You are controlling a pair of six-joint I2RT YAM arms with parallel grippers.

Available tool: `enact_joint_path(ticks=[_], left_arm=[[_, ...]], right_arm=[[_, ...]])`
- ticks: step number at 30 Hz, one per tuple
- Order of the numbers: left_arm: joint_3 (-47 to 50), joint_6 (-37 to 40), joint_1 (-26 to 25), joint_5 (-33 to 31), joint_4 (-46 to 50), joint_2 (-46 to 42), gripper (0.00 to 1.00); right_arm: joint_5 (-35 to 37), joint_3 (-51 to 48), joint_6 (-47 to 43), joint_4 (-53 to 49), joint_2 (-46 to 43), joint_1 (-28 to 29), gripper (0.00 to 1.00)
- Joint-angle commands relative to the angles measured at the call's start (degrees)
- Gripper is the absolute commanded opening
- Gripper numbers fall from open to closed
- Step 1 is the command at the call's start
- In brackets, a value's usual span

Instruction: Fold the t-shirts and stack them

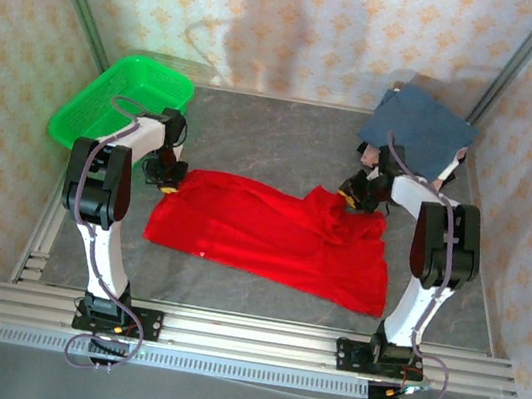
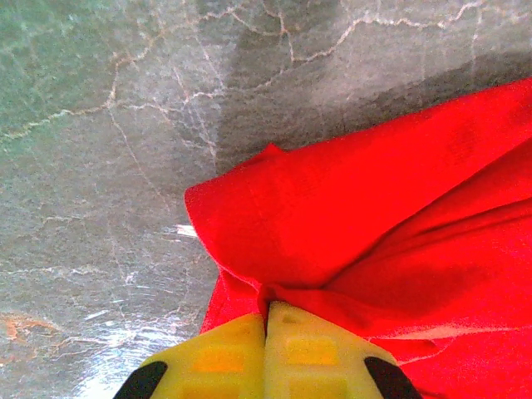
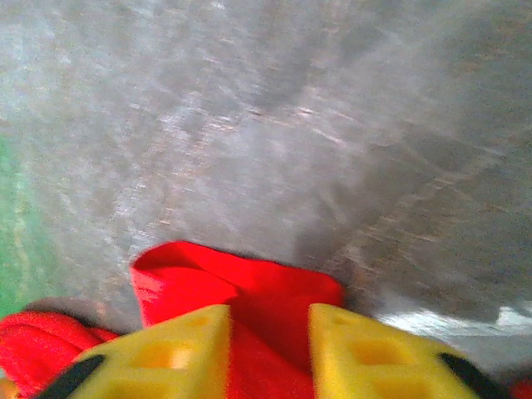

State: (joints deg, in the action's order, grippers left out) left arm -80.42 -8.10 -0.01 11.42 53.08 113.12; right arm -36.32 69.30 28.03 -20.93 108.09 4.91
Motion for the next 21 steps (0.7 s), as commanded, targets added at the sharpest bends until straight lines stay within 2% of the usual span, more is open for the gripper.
enact_joint_path(ticks=[1,7,12,18,21], left_arm=[[-0.4,-0.3,-0.3,-0.8,0.4,-0.2,0.00],[0.5,-0.1,-0.3,-0.9,0.0,-0.5,0.00],[0.9,0.2,-0.3,-1.0,-0.4,-0.2,0.00],[0.7,-0.1,-0.3,-0.3,-0.6,0.5,0.00],[0.5,0.1,-0.3,-0.4,-0.3,0.4,0.00]], right_arm=[[-2.5,3.6,-0.5,1.9,1.0,1.4,0.18],[-6.3,5.0,-2.6,-0.1,-2.3,3.6,0.00],[-9.8,6.3,-5.6,-4.4,-4.8,5.7,0.00],[-4.6,5.9,-6.6,-7.9,-5.5,6.0,0.00],[0.3,7.4,-8.6,-12.3,-7.0,6.0,0.00]])
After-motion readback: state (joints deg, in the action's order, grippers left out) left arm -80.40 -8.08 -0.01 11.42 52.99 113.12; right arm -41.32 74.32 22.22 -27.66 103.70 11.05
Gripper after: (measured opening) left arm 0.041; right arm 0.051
